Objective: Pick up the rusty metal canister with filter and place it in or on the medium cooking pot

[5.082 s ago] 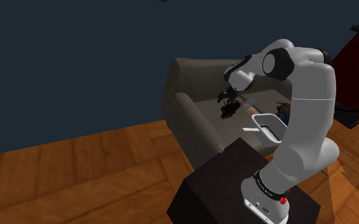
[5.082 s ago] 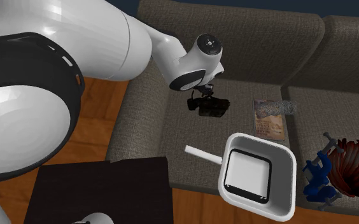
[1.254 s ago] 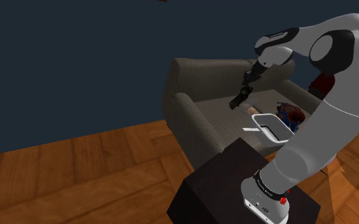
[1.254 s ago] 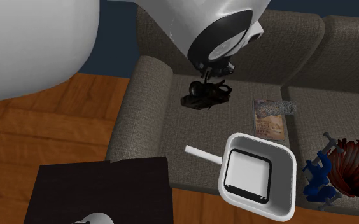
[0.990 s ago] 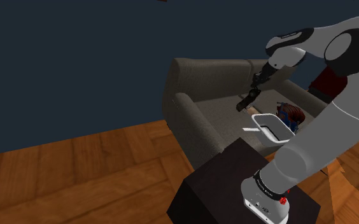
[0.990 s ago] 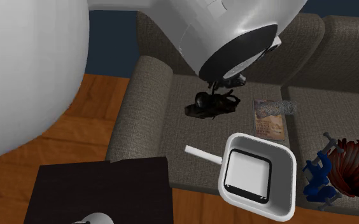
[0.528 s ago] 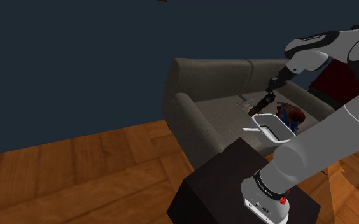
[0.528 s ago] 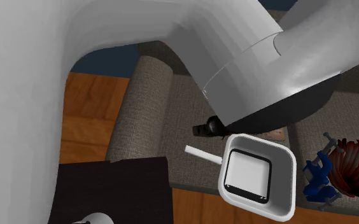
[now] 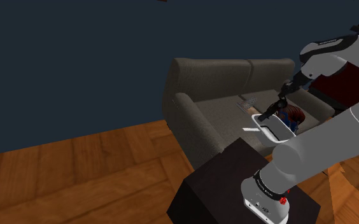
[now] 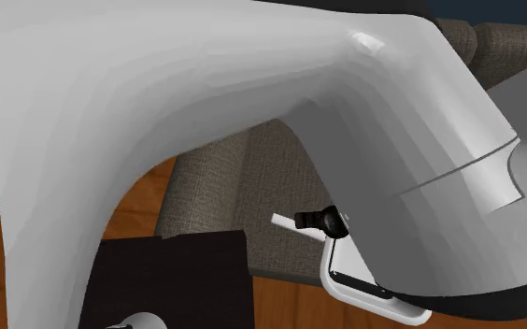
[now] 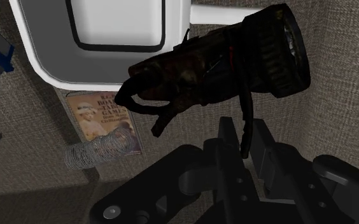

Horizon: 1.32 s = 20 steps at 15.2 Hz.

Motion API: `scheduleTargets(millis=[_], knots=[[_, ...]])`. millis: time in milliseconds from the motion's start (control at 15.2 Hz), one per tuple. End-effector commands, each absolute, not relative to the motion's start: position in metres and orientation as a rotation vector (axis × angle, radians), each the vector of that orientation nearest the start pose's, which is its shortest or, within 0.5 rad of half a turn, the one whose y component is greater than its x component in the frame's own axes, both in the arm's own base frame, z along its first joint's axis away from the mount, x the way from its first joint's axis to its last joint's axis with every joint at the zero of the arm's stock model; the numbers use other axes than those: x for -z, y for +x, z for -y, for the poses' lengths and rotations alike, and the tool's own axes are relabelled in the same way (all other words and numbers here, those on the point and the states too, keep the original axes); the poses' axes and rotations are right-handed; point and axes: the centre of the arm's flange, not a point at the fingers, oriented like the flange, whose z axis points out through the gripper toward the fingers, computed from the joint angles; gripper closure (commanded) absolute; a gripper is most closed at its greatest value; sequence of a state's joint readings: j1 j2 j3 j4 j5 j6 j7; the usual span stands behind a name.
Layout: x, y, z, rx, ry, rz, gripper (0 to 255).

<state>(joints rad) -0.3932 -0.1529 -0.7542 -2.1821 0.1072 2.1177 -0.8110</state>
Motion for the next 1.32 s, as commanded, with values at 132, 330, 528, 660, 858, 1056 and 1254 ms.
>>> scheduleTargets(millis=[132, 330, 528, 660, 858, 1056, 1254], knots=[[-0.422, 0.208, 0.472, 0.290, -2.998, -0.586, 255], [-0.407, 0.208, 0.472, 0.290, -2.998, -0.586, 255], [-0.391, 0.208, 0.472, 0.290, -2.998, -0.586, 255], [-0.380, 0.208, 0.472, 0.290, -2.998, -0.586, 255], [-0.364, 0.208, 0.472, 0.290, -2.998, -0.586, 255], [-0.348, 0.208, 0.472, 0.290, -2.998, -0.586, 255], [-0.333, 0.208, 0.472, 0.290, -2.998, -0.586, 255]])
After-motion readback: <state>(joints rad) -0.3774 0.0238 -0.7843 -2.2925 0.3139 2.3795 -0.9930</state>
